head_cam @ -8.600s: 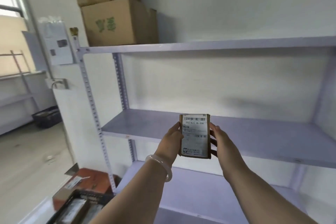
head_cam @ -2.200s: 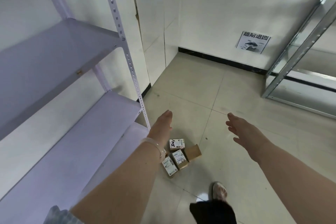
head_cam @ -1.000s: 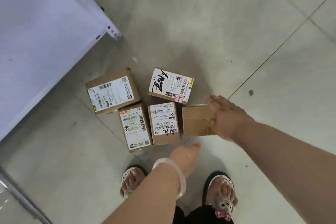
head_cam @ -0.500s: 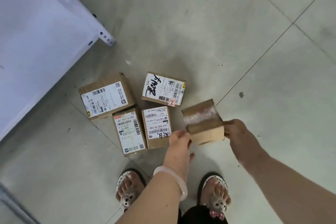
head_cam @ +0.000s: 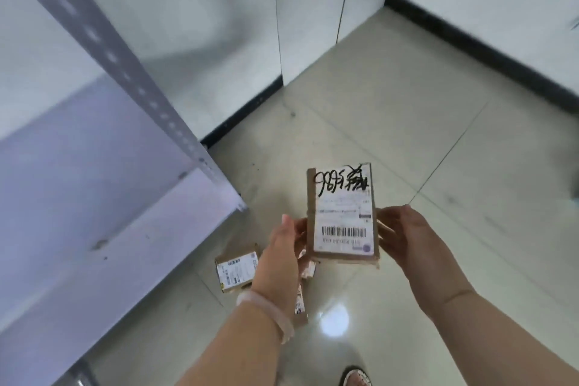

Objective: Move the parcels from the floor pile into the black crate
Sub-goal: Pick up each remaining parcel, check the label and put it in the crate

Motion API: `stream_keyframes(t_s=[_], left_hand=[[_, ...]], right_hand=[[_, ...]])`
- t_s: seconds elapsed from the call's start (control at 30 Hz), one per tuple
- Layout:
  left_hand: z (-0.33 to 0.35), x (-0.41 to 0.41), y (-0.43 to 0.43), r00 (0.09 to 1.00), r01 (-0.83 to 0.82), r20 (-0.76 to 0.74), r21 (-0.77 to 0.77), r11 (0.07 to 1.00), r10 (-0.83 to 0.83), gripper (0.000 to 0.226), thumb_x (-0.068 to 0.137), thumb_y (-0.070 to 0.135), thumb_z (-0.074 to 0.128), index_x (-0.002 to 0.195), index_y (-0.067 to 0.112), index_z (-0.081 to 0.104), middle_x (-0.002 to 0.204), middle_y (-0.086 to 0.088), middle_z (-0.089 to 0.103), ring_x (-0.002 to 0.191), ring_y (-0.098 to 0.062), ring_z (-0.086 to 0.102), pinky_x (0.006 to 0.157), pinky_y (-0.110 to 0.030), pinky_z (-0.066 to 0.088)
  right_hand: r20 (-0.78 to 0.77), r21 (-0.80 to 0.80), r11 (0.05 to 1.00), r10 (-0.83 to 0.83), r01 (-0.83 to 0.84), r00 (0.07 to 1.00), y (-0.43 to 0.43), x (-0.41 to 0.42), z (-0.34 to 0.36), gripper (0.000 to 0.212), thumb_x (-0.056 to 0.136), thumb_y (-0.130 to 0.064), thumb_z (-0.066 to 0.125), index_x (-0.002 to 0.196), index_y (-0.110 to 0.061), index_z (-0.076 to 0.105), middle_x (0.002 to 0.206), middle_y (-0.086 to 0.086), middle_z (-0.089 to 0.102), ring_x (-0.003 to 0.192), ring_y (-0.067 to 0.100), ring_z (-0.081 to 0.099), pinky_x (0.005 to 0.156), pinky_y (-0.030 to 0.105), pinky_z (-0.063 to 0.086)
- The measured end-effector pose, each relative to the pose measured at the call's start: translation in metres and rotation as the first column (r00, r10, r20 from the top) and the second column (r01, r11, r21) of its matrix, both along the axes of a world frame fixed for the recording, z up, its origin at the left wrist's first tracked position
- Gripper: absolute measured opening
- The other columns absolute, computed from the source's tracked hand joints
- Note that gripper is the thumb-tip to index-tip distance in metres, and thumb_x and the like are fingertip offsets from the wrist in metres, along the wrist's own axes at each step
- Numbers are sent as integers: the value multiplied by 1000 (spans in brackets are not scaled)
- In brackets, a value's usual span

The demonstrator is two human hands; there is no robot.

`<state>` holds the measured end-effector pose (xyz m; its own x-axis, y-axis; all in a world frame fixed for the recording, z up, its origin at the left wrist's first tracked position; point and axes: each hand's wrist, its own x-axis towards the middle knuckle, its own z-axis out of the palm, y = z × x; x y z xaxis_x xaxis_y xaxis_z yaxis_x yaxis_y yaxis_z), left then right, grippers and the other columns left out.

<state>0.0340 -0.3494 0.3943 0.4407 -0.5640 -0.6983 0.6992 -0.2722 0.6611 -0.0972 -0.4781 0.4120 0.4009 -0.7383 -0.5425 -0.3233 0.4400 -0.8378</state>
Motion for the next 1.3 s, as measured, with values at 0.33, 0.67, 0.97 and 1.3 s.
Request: stream_keyframes(t_s=[0.33,0.67,0.97,1.3], left_hand=[[278,16,71,929,-59,348,-195,979,125,31,100,36,37,122,27,57,111,0,71,107,-16,66,98,-41,47],[455,-38,214,826,-256,430,-291,922,365,35,97,50,33,104,34,63,86,15,76,92,-11,69,93,-41,51],[523,-89,374,705,-468,450,-285,837,548,39,94,58,35,99,33,65,106,7,69,111,-21,60,103,-50,44],[527,-110,602,505,-642,466,-360,677,726,36,94,56,37,91,40,69,100,11,72,101,-19,65,86,-46,56]], right_hand=[[200,-294,940,239,-175,950,78,31,272,31,97,-39,39,106,-61,59,111,-25,67,105,-1,62,82,20,52],[188,-419,738,640,-528,745,198,28,433,41,96,-53,21,90,-69,59,90,-35,68,85,-12,64,85,31,47],[260,-347,630,777,-695,574,337,25,485,39,90,-60,31,103,-44,65,115,-9,67,115,15,57,102,45,43],[243,-402,421,905,-813,349,565,32,512,35,92,-61,25,110,-50,53,131,-5,54,124,19,48,106,49,38]])
